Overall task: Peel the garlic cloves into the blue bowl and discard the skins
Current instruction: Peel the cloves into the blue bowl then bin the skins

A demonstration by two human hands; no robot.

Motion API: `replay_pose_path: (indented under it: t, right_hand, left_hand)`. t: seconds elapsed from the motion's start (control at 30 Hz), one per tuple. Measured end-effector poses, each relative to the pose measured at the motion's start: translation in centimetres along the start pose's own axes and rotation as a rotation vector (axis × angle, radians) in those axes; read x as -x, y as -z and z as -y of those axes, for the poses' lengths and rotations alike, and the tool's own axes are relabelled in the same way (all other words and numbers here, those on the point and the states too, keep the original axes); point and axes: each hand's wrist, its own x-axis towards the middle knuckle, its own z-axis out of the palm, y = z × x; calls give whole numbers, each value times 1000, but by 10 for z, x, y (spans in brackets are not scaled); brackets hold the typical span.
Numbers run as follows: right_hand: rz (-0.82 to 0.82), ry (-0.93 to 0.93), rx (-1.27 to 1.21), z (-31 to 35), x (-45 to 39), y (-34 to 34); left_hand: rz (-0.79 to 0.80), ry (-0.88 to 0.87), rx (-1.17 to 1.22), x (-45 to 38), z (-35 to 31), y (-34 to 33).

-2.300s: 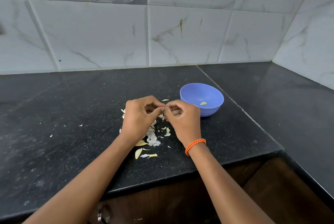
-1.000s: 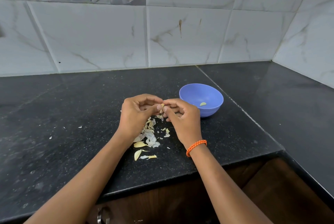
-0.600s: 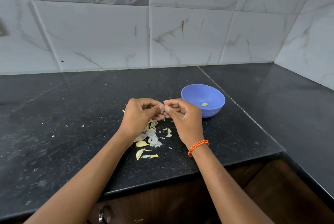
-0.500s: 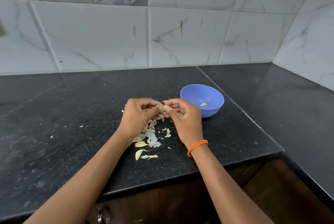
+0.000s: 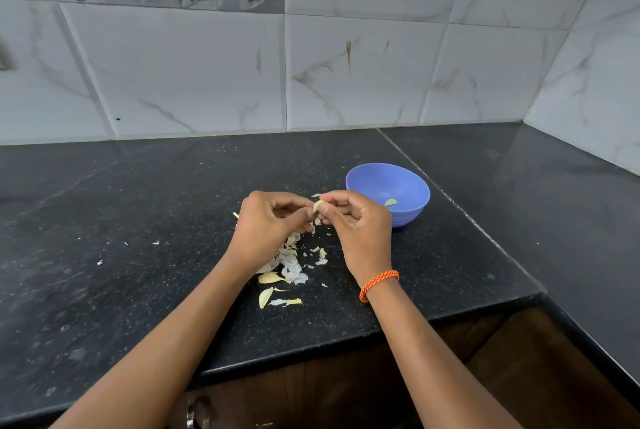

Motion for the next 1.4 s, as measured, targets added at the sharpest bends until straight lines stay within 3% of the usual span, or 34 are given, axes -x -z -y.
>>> replay_pose_path:
  t: [0.37, 0.83, 1.07, 1.4]
  right_hand:
    - [51, 28, -3, 4, 2, -2]
    - [71, 57, -8, -2, 1, -2]
    - [36, 99, 40, -3, 1, -2]
    - [80, 67, -15, -5, -1, -1]
  left_hand:
    - [-57, -123, -83, 3, -2, -2]
    - [-30, -64, 19, 2, -2, 2]
    - [-71, -140, -189, 4, -7, -2]
    - [20, 16, 56, 0, -2, 8]
